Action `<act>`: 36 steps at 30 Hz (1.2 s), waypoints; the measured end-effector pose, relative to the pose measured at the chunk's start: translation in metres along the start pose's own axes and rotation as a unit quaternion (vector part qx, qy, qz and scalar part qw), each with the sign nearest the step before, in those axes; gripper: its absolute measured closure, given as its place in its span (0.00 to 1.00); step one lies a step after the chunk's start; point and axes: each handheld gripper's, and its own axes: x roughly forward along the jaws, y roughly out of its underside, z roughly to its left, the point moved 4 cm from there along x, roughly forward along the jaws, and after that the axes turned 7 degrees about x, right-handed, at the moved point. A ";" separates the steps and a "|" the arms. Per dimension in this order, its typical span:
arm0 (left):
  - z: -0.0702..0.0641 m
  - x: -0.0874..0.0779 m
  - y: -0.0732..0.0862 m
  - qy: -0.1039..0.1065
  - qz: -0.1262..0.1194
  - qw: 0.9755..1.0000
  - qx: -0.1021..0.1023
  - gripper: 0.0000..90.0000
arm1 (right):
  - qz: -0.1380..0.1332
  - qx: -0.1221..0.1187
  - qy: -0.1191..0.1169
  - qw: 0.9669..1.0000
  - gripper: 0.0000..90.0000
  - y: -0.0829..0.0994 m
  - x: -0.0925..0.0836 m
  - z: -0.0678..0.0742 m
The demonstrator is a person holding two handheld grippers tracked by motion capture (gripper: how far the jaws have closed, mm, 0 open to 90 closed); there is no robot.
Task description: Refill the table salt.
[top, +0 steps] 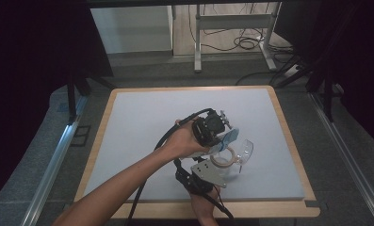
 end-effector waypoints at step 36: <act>0.000 0.002 -0.004 -0.004 0.008 1.000 0.006 0.99 | -0.005 0.010 0.005 1.000 0.50 -0.001 0.001 -0.001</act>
